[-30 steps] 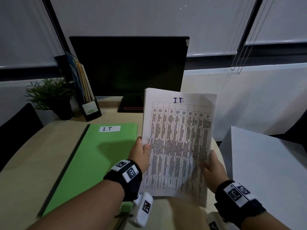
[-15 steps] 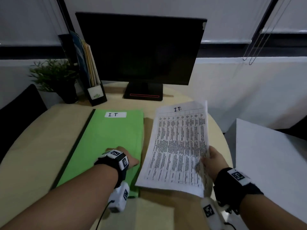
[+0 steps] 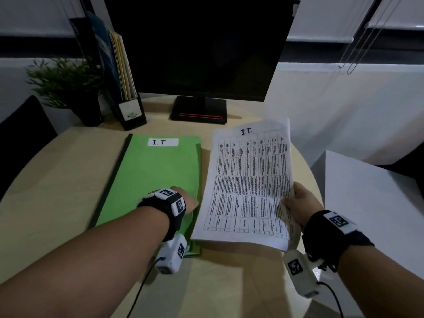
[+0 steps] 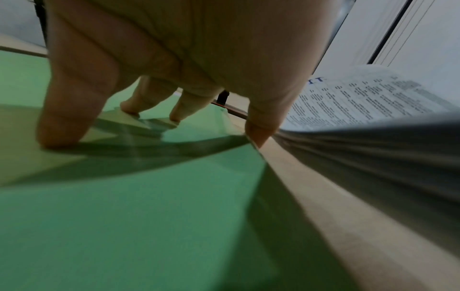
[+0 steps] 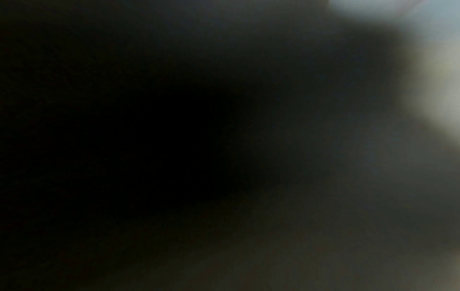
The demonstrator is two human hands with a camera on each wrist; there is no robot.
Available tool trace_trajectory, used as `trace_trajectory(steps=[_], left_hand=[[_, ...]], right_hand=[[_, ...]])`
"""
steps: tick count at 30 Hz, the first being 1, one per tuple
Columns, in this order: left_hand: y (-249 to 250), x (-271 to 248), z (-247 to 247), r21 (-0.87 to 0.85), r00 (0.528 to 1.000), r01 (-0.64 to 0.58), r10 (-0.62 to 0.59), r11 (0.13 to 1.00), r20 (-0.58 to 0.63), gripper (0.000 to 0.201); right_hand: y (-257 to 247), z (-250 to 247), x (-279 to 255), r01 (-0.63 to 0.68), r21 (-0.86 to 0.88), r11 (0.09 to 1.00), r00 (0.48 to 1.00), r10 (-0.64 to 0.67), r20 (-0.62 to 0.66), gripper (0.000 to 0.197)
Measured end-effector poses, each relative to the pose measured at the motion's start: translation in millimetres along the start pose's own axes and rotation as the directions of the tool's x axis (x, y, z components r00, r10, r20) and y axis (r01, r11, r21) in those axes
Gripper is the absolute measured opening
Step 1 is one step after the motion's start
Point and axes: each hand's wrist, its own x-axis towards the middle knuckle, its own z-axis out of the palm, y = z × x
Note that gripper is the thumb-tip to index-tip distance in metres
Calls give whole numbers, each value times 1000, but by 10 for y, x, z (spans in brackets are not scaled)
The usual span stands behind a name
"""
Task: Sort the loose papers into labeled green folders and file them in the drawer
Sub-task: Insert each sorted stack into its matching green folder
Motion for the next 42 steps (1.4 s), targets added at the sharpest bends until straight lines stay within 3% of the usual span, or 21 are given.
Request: trace_trajectory(steps=[2, 6, 8, 14, 21, 33, 36, 40, 42], left_hand=[[76, -4, 51, -4, 1000, 1, -1, 1000, -31, 46], [104, -33, 194, -6, 990, 113, -113, 994, -89, 85], [101, -83, 245, -6, 982, 154, -154, 988, -107, 89], [102, -149, 277, -18, 992, 94, -95, 995, -79, 69], [198, -368, 198, -90, 995, 15, -24, 996, -98, 56], [313, -578, 143, -245, 990, -43, 8, 969, -140, 44], [277, -588, 84, -281, 989, -59, 18, 958, -149, 29], [309, -668, -16, -362, 976, -52, -30, 931, -218, 21], [346, -721, -55, -455, 980, -54, -40, 889, -194, 20]], right_hand=[[4, -62, 44, 32, -17, 999, 999, -31, 27, 27], [61, -122, 109, 47, -12, 999, 992, -45, 118, 26], [88, -150, 103, 59, -8, 998, 985, -57, 162, 25], [170, -136, -15, 30, 8, 1000, 964, -31, 263, 28], [358, -287, 61, 15, -22, 1000, 977, -10, 213, 24], [416, -300, 111, -8, 50, 999, 961, -6, 275, 29], [360, -342, 181, 33, 10, 999, 968, -35, 249, 25], [273, -500, 228, 112, -38, 993, 975, -102, 199, 17], [227, -565, 228, 126, -1, 992, 975, -124, 187, 16]])
